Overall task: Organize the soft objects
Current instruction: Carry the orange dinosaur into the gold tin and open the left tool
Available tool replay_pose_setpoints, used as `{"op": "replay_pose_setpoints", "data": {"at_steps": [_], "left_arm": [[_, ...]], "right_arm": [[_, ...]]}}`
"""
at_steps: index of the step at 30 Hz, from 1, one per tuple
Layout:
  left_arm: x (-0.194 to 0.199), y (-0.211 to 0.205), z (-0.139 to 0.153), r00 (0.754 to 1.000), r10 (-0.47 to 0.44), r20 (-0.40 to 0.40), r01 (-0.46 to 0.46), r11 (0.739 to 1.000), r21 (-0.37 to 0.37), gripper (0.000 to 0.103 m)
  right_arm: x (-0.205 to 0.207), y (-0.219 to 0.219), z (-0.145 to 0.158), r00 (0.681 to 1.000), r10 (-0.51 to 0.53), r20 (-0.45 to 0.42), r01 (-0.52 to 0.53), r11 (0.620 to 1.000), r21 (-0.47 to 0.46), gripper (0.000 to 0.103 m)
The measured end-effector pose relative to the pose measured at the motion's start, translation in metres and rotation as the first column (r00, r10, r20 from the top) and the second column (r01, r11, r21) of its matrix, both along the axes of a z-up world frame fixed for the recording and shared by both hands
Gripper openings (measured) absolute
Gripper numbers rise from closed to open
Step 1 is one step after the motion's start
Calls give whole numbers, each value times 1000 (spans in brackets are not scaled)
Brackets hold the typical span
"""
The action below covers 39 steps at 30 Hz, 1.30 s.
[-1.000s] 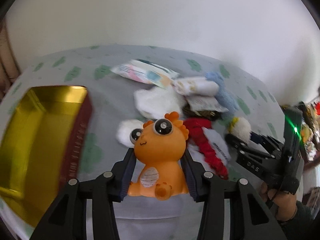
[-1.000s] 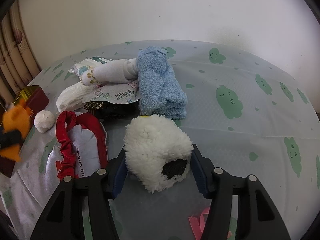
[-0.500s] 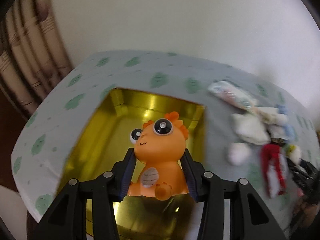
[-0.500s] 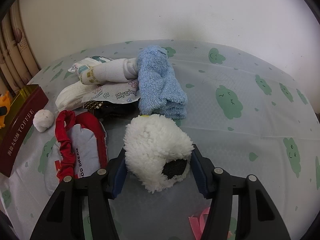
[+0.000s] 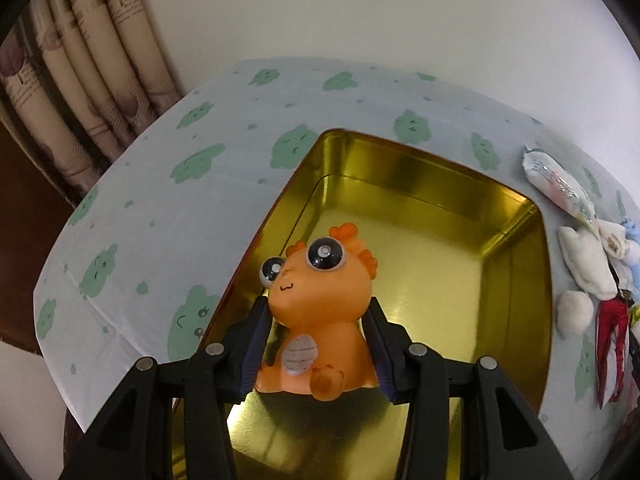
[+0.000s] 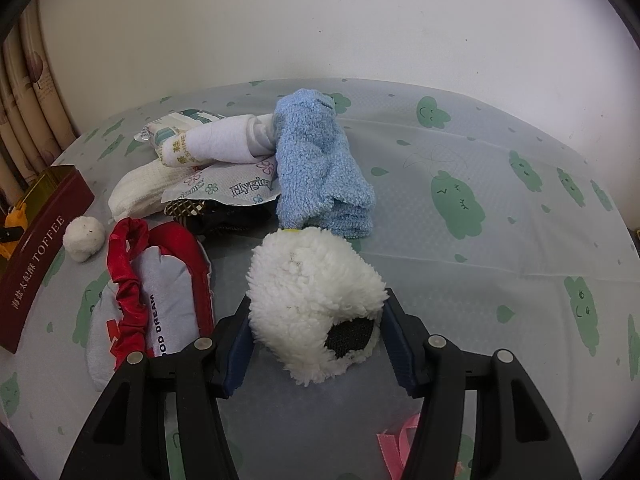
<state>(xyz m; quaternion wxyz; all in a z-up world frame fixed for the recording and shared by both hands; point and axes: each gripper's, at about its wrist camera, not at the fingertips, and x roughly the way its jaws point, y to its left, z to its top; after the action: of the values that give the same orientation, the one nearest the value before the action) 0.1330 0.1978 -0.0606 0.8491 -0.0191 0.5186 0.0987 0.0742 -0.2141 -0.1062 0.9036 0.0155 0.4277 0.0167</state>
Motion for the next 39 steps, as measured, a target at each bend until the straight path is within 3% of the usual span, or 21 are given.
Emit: {"op": "replay_pose_setpoints", "data": {"at_steps": [7, 16, 25, 29, 34, 39], "left_arm": [[-3, 0, -1, 1000, -6, -8, 6, 999, 36, 55], [-17, -9, 23, 995, -62, 79, 59, 998, 35, 56], [-53, -24, 43, 979, -55, 195, 31, 992, 121, 56], [-66, -22, 42, 975, -40, 216, 19, 995, 99, 56], [-82, -16, 44, 963, -16, 270, -18, 992, 124, 56], [-88, 1, 44, 957, 44, 286, -69, 994, 81, 56]], "right_arm": [[1, 1, 0, 1000, -1, -1, 1, 1000, -7, 56], [1, 1, -1, 1000, -2, -3, 2, 1000, -16, 56], [0, 2, -1, 1000, -2, -1, 2, 1000, -21, 56], [-1, 1, 1, 1000, -9, 5, 9, 1000, -16, 53], [-3, 1, 4, 1000, -24, 15, 25, 999, -30, 50], [-6, 4, 12, 999, -48, 23, 50, 997, -51, 49]]}}
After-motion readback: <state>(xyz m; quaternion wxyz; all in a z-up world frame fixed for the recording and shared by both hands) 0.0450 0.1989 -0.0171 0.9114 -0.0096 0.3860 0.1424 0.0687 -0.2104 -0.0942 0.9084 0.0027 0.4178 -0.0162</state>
